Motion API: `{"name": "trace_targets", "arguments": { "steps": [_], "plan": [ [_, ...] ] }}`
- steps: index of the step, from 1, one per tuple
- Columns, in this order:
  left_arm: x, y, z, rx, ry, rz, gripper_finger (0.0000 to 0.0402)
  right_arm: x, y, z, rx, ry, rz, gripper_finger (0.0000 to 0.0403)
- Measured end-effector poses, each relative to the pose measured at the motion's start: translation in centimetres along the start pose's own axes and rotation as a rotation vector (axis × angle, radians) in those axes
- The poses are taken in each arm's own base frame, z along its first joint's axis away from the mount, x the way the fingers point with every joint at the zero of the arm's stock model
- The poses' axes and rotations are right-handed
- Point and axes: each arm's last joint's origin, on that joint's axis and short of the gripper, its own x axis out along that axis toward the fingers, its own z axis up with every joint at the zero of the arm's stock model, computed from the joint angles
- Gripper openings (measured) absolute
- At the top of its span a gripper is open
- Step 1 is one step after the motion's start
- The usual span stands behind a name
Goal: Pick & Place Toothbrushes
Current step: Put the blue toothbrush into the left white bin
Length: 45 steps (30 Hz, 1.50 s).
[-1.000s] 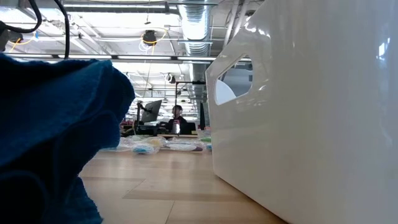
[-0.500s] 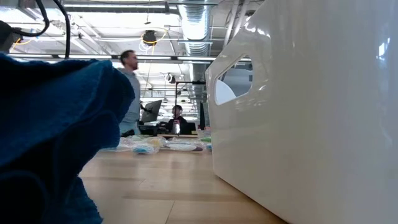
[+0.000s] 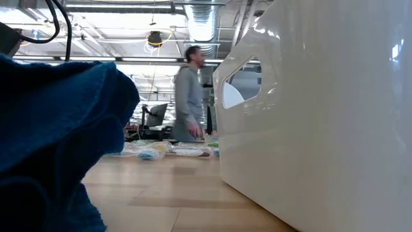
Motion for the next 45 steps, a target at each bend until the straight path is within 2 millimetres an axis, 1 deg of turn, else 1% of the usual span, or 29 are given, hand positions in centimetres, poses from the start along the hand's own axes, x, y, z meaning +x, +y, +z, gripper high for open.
{"name": "trace_targets", "arguments": {
  "steps": [4, 11, 14, 18, 23, 26, 29, 33, 34, 39, 41, 45],
  "plan": [
    [0.0, -0.1, 0.0, -0.004, 0.001, -0.007, 0.0092, 0.0, 0.0, 0.0, 0.0, 0.0, 0.0, 0.0],
    [-0.1, -0.1, 0.0, -0.004, -0.011, -0.017, 0.0117, 0.0, 0.0, 0.0, 0.0, 0.0, 0.0, 0.0],
    [-0.7, -0.1, 0.1, -0.005, -0.018, -0.043, 0.0127, 0.0, 0.0, 0.0, 0.0, 0.0, 0.0, 0.0],
    [-2.3, 0.1, 0.2, -0.017, -0.034, -0.111, 0.013, 0.0, 0.0, 0.0, 0.0, 0.0, 0.0, 0.0],
    [-4.3, 0.5, 0.2, -0.032, -0.022, -0.201, 0.0116, 0.0, 0.0, 0.0, 0.0, 0.0, -0.001, 0.0],
    [-5.1, 0.6, -0.2, -0.024, 0.031, -0.25, 0.0101, 0.0, 0.0, 0.0, 0.0, 0.0, -0.001, 0.0],
    [-5.5, 0.3, -0.9, -0.016, 0.121, -0.291, 0.0074, 0.0, 0.0, 0.0, 0.0, 0.004, 0.0, 0.0],
    [-5.3, 0.3, -2.0, -0.035, 0.263, -0.267, 0.0015, 0.0, 0.0, -0.1, 0.001, 0.007, 0.0, 0.0],
    [-5.3, 0.3, -2.3, -0.048, 0.295, -0.256, 0.0008, 0.0, 0.0, -0.1, 0.0, 0.008, 0.0, 0.0],
    [-5.1, 0.5, -3.9, -0.107, 0.408, -0.188, 0.0001, 0.0, 0.0, -0.1, 0.0, 0.008, 0.0, 0.0],
    [-4.7, 0.5, -4.5, -0.128, 0.452, -0.144, 0.0001, 0.0, 0.0, -0.1, 0.001, 0.007, 0.0, 0.0],
    [-3.6, 0.4, -4.9, -0.151, 0.517, -0.062, 0.0, 0.0, 0.0, -0.1, 0.001, 0.007, 0.0, 0.0]
  ]
}}
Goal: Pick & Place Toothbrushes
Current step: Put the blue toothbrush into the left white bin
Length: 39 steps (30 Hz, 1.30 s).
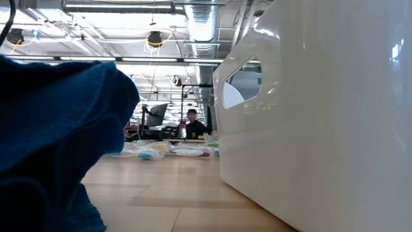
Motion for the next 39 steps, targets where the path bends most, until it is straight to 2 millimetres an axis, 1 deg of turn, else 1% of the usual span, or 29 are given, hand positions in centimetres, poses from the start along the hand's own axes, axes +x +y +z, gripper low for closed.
{"name": "trace_targets", "arguments": {
  "steps": [7, 11, 18, 30, 35, 39],
  "plan": [
    [1.0, -0.3, 0.9, -0.021, 0.02, 0.055, 0.0, 0.0, 0.0, 0.0, 0.0, 0.0, 0.0, 0.0],
    [0.9, -0.4, 1.3, -0.025, 0.016, 0.06, 0.0, 0.0, 0.0, 0.0, 0.0, 0.0, 0.0, 0.0],
    [0.5, 0.6, 2.1, -0.069, -0.03, 0.154, 0.0, 0.0, 0.0, 0.0, 0.0, -0.001, 0.0, 0.0],
    [0.5, 0.5, 2.1, -0.054, -0.032, 0.151, 0.0, 0.0, 0.0, 0.0, 0.0, -0.001, 0.001, 0.0],
    [1.5, 0.2, 2.5, -0.056, -0.009, 0.177, 0.0, 0.0, 0.0, 0.0, 0.0, -0.001, 0.001, 0.0],
    [2.4, -0.5, 3.1, 0.001, 0.034, 0.162, 0.0, 0.0, 0.0, 0.0, 0.001, -0.001, 0.001, 0.0]
  ]
}}
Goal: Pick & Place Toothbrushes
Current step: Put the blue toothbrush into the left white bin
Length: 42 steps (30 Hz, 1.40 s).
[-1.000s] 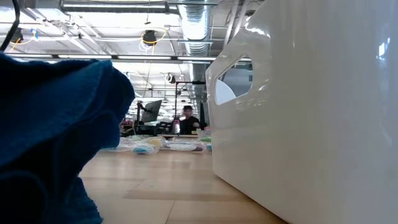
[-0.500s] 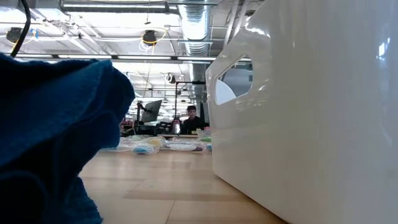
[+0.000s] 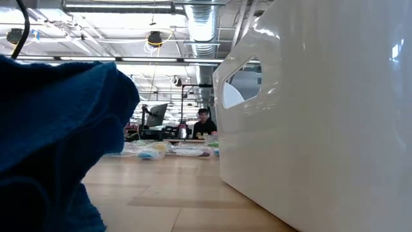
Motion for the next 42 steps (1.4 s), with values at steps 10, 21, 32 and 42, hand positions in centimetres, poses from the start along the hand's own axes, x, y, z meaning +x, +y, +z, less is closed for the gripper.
{"name": "trace_targets", "arguments": {
  "steps": [10, 21, 32, 42],
  "plan": [
    [-1.2, -0.4, 0.1, 0.08, -0.07, -0.102, 0.0, 0.0, 0.0, 0.0, 0.0, 0.0, -0.001, 0.0],
    [-1.4, -0.3, 0.0, 0.052, -0.078, -0.112, 0.0, 0.0, 0.0, 0.0, 0.001, 0.0, -0.001, 0.0],
    [-0.9, -0.6, 0.1, 0.033, -0.018, -0.099, 0.0, 0.0, 0.0, 0.0, 0.001, 0.0, 0.0, 0.0],
    [-0.9, -0.9, 0.1, 0.038, -0.018, -0.123, 0.0, 0.0, 0.0, 0.0, 0.001, 0.001, 0.0, 0.0]
  ]
}}
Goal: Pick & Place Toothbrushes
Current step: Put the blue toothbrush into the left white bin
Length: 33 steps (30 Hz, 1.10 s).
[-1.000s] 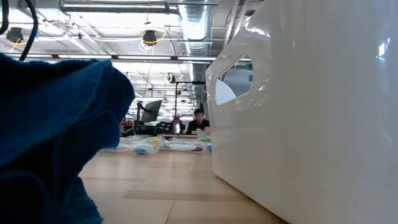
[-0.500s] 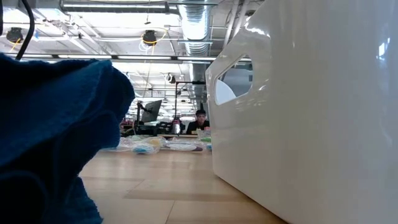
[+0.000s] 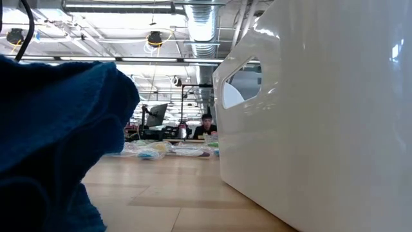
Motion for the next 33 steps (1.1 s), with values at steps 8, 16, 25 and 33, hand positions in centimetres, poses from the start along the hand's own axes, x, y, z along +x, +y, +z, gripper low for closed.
{"name": "trace_targets", "arguments": {
  "steps": [8, 16, 25, 33],
  "plan": [
    [0.0, -0.3, 0.3, 0.04, -0.036, -0.028, 0.0, 0.0, 0.0, 0.0, 0.0, 0.0, 0.001, 0.0],
    [-1.8, -0.1, -0.3, 0.114, -0.073, -0.096, 0.0, 0.0, 0.0, 0.0, 0.0, 0.0, 0.001, 0.0],
    [-6.7, 0.6, -0.5, 0.33, -0.471, -0.317, 0.0, 0.0, 0.0, 0.0, 0.0, 0.0, 0.0, 0.0],
    [-12.1, 2.1, 0.5, 0.458, -0.939, -0.416, 0.0, 0.0, 0.0, 0.0, 0.0, 0.0, 0.0, 0.0]
  ]
}}
